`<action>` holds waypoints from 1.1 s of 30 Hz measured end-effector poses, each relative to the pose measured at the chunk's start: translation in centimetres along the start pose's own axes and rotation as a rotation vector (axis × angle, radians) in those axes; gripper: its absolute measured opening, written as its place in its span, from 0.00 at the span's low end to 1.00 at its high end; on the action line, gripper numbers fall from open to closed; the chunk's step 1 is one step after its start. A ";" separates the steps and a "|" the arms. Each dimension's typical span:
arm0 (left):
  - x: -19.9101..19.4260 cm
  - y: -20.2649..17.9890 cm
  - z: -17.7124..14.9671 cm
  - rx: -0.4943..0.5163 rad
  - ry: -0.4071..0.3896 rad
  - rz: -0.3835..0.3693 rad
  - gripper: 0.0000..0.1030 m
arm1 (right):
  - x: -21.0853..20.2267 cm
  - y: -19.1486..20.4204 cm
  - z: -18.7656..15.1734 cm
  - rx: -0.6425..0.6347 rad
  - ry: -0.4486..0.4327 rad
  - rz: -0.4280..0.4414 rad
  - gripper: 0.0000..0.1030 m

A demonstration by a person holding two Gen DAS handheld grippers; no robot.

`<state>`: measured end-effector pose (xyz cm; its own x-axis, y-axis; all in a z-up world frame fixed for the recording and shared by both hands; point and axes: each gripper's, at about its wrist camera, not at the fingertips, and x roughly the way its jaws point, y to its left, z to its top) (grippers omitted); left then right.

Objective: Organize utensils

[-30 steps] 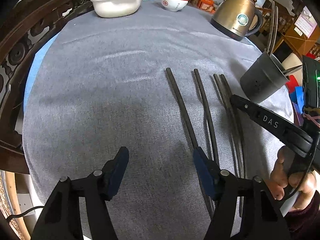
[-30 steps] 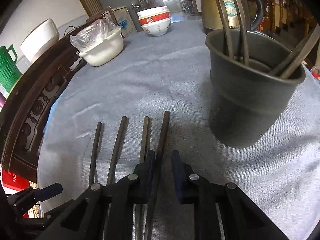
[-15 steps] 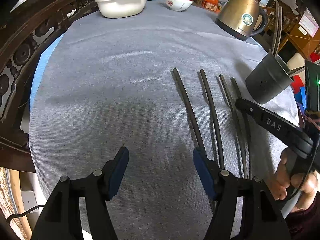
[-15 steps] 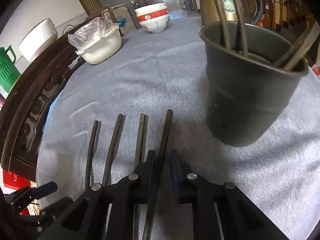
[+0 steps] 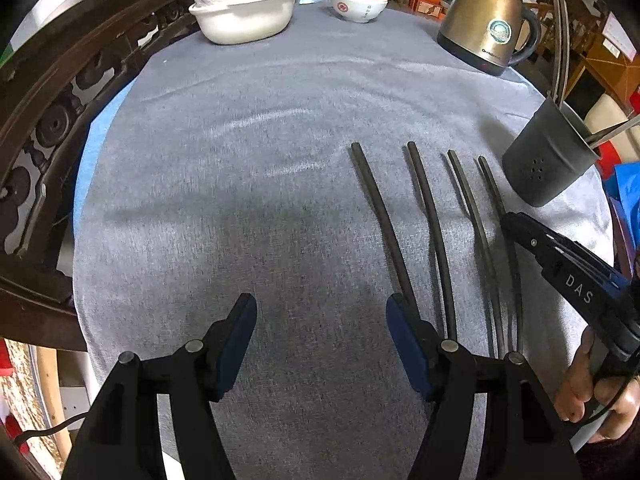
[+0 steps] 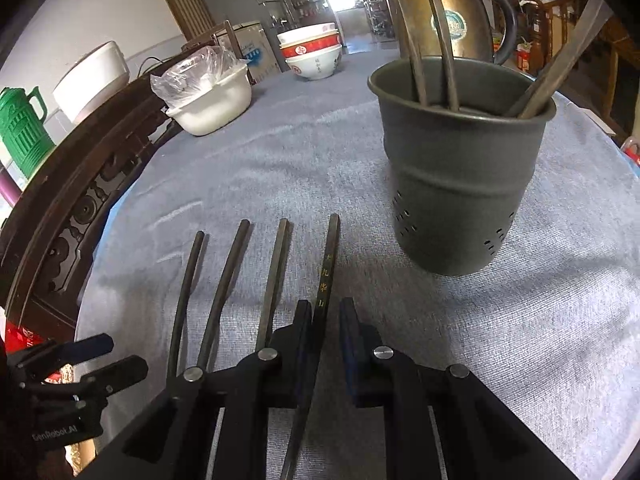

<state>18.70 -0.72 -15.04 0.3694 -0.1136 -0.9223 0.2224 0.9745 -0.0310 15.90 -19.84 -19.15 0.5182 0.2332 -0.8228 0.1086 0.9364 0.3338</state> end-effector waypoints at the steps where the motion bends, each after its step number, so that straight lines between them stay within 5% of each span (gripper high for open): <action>1: -0.1 -0.1 0.1 0.005 -0.003 0.003 0.66 | 0.0 -0.1 0.0 0.003 -0.002 0.005 0.16; 11: -0.5 -0.6 3.8 0.039 -0.029 -0.002 0.66 | 0.5 0.3 0.8 0.002 0.035 -0.019 0.13; 22: 2.3 0.2 8.1 -0.012 0.090 -0.062 0.66 | 3.5 0.5 3.7 0.060 0.136 -0.057 0.17; 33: 5.2 0.1 9.2 -0.052 0.183 -0.104 0.43 | 4.6 1.1 5.1 0.067 0.148 -0.101 0.15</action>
<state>28.91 -3.02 -16.34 0.1761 -0.1812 -0.9676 0.2023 0.9686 -0.1446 22.70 -19.11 -20.25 0.3718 0.1793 -0.9108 0.2126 0.9386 0.2716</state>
